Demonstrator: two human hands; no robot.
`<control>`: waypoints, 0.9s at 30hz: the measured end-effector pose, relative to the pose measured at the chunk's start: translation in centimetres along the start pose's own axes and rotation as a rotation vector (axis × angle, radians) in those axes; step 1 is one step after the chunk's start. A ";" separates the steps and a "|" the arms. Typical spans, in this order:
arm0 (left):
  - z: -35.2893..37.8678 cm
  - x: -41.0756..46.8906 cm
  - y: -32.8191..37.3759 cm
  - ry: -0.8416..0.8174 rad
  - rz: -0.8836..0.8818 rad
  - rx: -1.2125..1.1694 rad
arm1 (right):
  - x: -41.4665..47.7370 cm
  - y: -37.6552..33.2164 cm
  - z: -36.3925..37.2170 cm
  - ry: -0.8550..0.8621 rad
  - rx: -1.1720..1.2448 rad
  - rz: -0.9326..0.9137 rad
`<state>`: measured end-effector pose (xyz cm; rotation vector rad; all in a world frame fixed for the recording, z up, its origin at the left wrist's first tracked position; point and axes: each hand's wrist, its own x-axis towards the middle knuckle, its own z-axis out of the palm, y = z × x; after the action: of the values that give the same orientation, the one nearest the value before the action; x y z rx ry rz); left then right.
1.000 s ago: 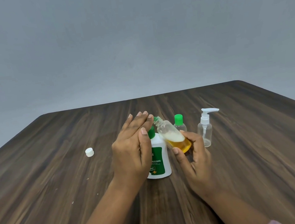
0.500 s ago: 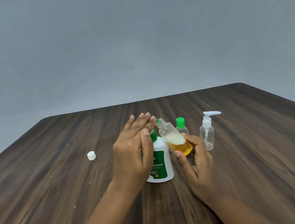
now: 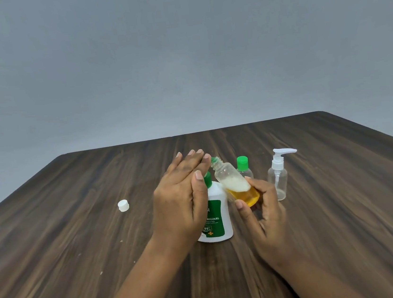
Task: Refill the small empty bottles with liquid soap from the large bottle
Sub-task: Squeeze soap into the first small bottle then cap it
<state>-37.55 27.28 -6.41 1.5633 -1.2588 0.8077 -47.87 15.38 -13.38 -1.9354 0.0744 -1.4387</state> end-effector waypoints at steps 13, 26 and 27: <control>0.3 -0.4 0.0 0.029 -0.006 -0.021 | 0.0 0.0 0.0 0.002 0.003 -0.006; 0.7 -0.8 -0.3 0.033 0.004 -0.012 | -0.1 -0.1 -0.2 -0.003 -0.003 -0.009; 0.7 -1.0 -0.4 0.032 0.006 -0.025 | -0.1 -0.1 -0.2 -0.005 -0.003 -0.011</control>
<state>-37.45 27.01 -7.62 1.5213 -1.2470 0.8144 -48.13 15.46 -13.38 -1.9448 0.0640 -1.4409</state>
